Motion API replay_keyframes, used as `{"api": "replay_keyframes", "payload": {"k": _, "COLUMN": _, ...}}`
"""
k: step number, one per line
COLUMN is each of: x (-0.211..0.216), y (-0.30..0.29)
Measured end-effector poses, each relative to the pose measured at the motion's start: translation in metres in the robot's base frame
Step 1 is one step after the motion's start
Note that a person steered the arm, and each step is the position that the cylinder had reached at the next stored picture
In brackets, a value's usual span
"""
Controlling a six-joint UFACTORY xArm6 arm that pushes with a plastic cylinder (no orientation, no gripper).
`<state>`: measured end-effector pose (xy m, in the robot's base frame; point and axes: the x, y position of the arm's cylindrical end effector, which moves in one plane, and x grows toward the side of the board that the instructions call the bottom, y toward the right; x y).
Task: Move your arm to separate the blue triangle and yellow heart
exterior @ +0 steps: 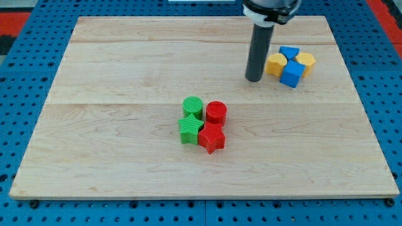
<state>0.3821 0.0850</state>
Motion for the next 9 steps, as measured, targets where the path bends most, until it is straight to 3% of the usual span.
{"api": "replay_keyframes", "payload": {"k": 2, "x": 0.034, "y": -0.015}}
{"api": "replay_keyframes", "payload": {"k": 3, "x": 0.055, "y": 0.042}}
{"api": "replay_keyframes", "payload": {"k": 5, "x": 0.024, "y": 0.125}}
{"api": "replay_keyframes", "payload": {"k": 6, "x": 0.005, "y": 0.122}}
{"api": "replay_keyframes", "payload": {"k": 9, "x": -0.007, "y": 0.020}}
